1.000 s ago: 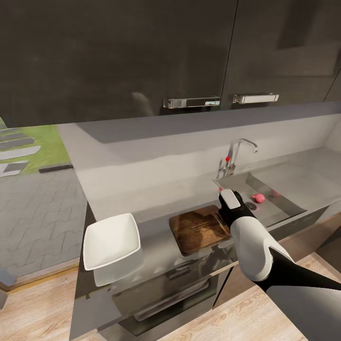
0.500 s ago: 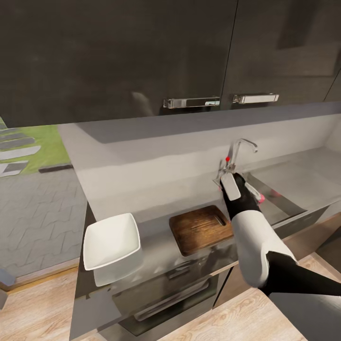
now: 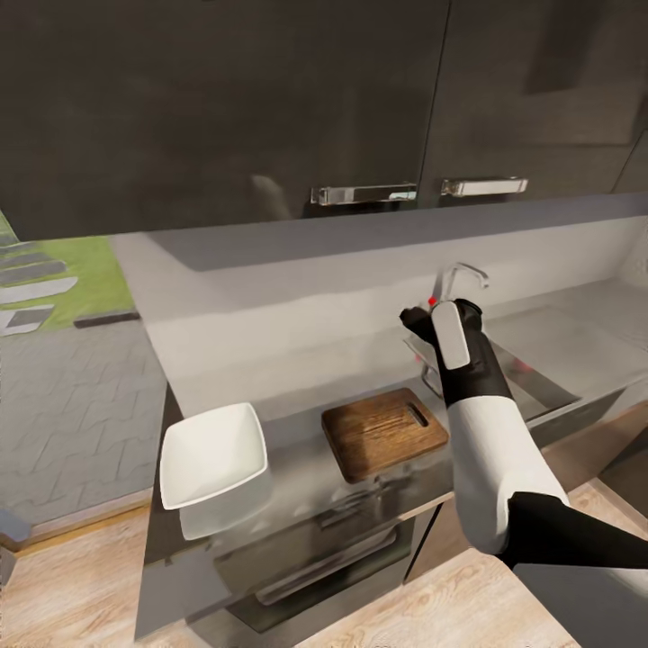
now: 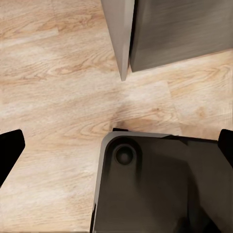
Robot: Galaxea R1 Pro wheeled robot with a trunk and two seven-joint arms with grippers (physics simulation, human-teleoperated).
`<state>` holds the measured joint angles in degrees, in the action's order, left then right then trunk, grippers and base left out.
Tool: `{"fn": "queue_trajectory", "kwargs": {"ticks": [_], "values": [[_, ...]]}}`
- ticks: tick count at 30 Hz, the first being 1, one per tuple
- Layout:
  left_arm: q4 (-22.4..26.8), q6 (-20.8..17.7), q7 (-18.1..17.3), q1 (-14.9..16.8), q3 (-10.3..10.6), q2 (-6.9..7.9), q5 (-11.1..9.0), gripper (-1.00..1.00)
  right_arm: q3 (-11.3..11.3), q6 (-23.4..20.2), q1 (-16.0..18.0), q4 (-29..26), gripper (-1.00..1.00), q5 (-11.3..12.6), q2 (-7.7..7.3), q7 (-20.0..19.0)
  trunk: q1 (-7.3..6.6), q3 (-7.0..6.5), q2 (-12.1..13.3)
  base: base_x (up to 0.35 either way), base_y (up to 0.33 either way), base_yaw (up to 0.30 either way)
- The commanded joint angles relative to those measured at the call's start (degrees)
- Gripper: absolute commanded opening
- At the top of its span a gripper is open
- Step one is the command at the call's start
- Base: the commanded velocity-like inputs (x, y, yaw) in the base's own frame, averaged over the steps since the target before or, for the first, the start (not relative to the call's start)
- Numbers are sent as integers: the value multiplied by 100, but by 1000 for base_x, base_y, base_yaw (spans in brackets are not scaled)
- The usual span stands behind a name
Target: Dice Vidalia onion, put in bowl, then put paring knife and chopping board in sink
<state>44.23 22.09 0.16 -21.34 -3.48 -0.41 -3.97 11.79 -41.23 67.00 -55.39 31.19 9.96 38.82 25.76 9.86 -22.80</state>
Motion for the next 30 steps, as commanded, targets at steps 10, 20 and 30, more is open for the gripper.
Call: {"fn": "queue_trajectory", "kwargs": {"ticks": [10, 20, 30], "values": [[-227, 6, 1, -1, -14, -2, -51, 100, -966, -13, -562, -216, 100, 43, -726, -1670, 2, 11, -12, -273, 0, 0], [-229, 14, 1, -1, -29, -2, -52, 100, -1476, 510, -1312, -749, 100, -740, -1431, -3448, 2, 11, -12, -322, -4, 0], [-236, 86, 1, -1, -30, -2, -52, 100, -1853, 791, -1437, -804, 100, -1252, -1365, -3615, 2, 11, -12, -323, -107, 0]]}}
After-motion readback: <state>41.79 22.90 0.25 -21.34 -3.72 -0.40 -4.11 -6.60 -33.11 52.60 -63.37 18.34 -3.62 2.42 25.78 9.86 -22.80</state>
